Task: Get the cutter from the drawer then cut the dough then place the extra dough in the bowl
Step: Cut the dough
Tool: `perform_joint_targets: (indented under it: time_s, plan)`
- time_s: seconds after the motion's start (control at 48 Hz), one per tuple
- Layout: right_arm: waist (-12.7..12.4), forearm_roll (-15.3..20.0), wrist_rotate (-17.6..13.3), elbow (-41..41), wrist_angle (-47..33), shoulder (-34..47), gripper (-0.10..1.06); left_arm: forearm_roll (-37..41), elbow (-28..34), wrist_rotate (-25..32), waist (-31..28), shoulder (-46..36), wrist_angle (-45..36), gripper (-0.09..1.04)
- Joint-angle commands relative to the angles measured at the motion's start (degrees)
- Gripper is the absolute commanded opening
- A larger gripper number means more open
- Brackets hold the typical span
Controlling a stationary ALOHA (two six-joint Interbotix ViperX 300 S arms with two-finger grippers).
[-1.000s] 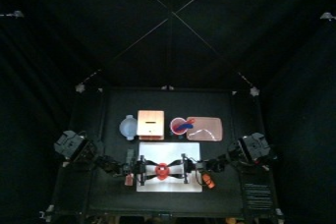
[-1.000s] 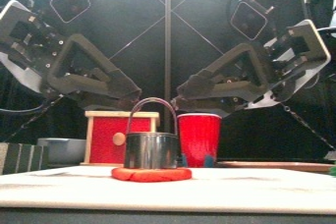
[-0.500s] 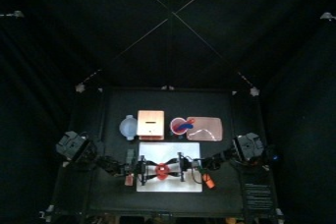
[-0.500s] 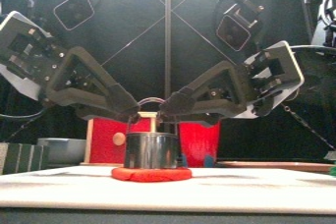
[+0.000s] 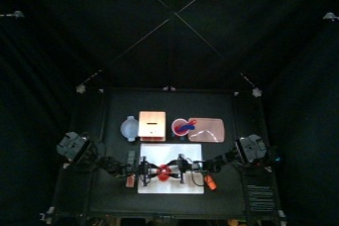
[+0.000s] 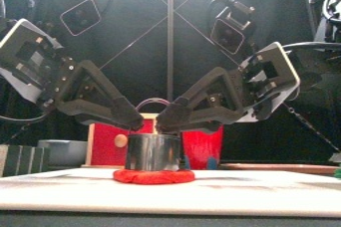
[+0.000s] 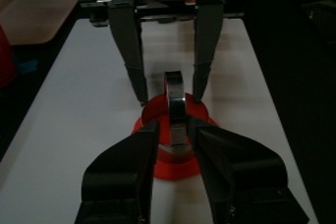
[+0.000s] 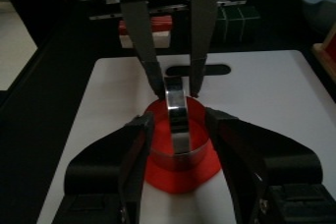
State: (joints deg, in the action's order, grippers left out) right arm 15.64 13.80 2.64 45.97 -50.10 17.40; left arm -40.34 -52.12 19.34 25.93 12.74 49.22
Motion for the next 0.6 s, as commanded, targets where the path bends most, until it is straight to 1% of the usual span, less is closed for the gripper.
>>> perform_joint_targets:
  time_s: [0.021, 0.104, 0.188, 0.271, 0.333, 0.438, 0.5, 0.604]
  plan:
    - [0.0, 0.1, 0.0, 0.1, -0.2, -3.1, 0.77, 0.0, 0.5, 0.2, -0.3, -1.1, -1.1, 0.70]
    - [-0.1, -0.2, -0.1, 0.0, -0.1, -2.8, 0.67, 0.0, 0.6, 0.2, -0.3, -1.1, -1.7, 0.70]
    - [-0.1, 0.0, -0.2, -0.8, 1.1, -1.8, 0.61, 0.0, 0.9, 0.4, -0.3, -1.2, -1.7, 0.70]
    - [-0.3, 0.2, -0.2, -1.6, 2.5, -1.1, 0.60, 0.0, 0.8, 0.3, -0.3, -1.3, -1.7, 0.69]
    - [-0.3, 0.2, -0.2, -1.7, 3.2, -1.1, 0.60, 0.0, 0.7, 0.4, -0.3, -1.3, -1.7, 0.67]
    - [-0.2, 0.4, -0.4, -1.5, 4.2, -1.0, 0.60, 0.1, 0.6, 0.4, -0.3, -1.6, -2.1, 0.56]
    - [-0.1, 1.3, -0.4, -1.0, 5.8, -0.9, 0.59, 0.2, 0.7, 0.4, -0.3, -1.8, -3.4, 0.53]
    - [0.2, 2.5, -0.4, -0.9, 8.9, -0.8, 0.59, 0.3, 0.9, 0.4, -0.3, -1.5, -4.9, 0.52]
